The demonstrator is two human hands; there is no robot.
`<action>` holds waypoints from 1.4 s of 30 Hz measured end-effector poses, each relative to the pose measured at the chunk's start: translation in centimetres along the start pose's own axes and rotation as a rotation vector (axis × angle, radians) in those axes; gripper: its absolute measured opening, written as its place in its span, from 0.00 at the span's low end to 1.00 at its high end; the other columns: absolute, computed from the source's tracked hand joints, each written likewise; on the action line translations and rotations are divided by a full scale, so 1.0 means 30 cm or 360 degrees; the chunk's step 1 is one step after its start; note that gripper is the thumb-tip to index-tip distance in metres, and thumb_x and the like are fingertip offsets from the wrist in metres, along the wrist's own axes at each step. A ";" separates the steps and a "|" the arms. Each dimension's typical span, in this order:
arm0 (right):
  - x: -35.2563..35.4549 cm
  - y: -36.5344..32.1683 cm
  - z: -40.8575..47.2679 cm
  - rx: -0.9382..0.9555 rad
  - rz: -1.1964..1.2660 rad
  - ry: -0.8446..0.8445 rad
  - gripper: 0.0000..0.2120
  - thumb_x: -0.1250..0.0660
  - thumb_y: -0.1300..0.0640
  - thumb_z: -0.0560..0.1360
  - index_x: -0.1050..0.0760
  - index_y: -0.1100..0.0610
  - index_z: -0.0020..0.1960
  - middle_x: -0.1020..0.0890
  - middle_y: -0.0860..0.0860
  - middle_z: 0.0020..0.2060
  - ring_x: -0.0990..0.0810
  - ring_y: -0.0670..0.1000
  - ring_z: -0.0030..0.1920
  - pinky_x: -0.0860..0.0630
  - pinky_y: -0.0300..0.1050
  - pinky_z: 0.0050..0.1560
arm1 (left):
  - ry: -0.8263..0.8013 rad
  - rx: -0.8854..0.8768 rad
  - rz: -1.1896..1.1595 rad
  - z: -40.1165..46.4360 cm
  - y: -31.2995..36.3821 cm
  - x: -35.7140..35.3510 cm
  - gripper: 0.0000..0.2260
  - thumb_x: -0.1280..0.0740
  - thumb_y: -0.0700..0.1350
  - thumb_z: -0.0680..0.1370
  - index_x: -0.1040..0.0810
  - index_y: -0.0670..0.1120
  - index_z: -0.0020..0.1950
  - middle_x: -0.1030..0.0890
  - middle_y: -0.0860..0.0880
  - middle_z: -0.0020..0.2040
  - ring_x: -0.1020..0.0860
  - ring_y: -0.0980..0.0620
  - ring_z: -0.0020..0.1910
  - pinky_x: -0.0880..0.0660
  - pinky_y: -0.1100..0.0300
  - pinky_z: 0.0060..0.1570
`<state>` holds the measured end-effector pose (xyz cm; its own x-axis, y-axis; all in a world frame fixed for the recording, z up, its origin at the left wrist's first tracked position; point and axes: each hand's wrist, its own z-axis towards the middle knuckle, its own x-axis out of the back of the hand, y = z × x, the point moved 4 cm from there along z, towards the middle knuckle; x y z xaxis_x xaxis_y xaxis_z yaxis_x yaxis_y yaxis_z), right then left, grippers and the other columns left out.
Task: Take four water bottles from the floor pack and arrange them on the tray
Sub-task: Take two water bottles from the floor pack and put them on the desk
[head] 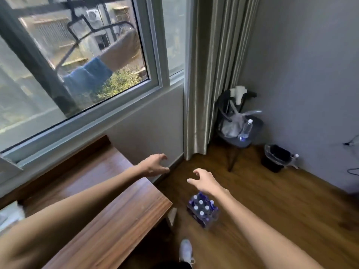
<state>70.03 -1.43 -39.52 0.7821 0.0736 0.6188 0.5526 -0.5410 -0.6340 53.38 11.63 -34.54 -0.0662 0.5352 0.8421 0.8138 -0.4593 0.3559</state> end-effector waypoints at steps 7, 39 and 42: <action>0.062 0.376 0.164 -0.0314 0.0154 -0.0019 0.23 0.29 0.49 0.76 0.24 0.59 0.66 0.19 0.57 0.62 0.22 0.56 0.64 0.28 0.45 0.60 | -0.0314 0.0068 -0.0028 0.313 0.125 -0.280 0.24 0.32 0.51 0.76 0.28 0.43 0.70 0.23 0.42 0.68 0.25 0.43 0.66 0.27 0.54 0.64; -0.869 1.629 1.429 -0.0573 -0.0080 -0.0642 0.19 0.34 0.61 0.77 0.27 0.62 0.67 0.20 0.61 0.63 0.22 0.61 0.64 0.26 0.49 0.60 | -0.0699 0.1008 -0.0357 1.401 -0.274 -1.970 0.16 0.37 0.53 0.77 0.23 0.44 0.59 0.19 0.41 0.57 0.20 0.39 0.54 0.22 0.49 0.54; -0.972 1.711 1.510 -0.0522 -0.0199 -0.0619 0.22 0.36 0.56 0.79 0.31 0.58 0.71 0.22 0.60 0.66 0.23 0.61 0.66 0.26 0.50 0.60 | -0.0671 0.0948 -0.0274 1.471 -0.331 -2.094 0.19 0.35 0.53 0.77 0.27 0.44 0.64 0.21 0.39 0.61 0.22 0.37 0.59 0.28 0.51 0.49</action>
<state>88.65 6.62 -111.11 0.7997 0.4260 0.4231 0.5777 -0.7377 -0.3493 74.93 13.86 -108.85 -0.0914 0.8461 0.5251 0.9947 0.0528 0.0880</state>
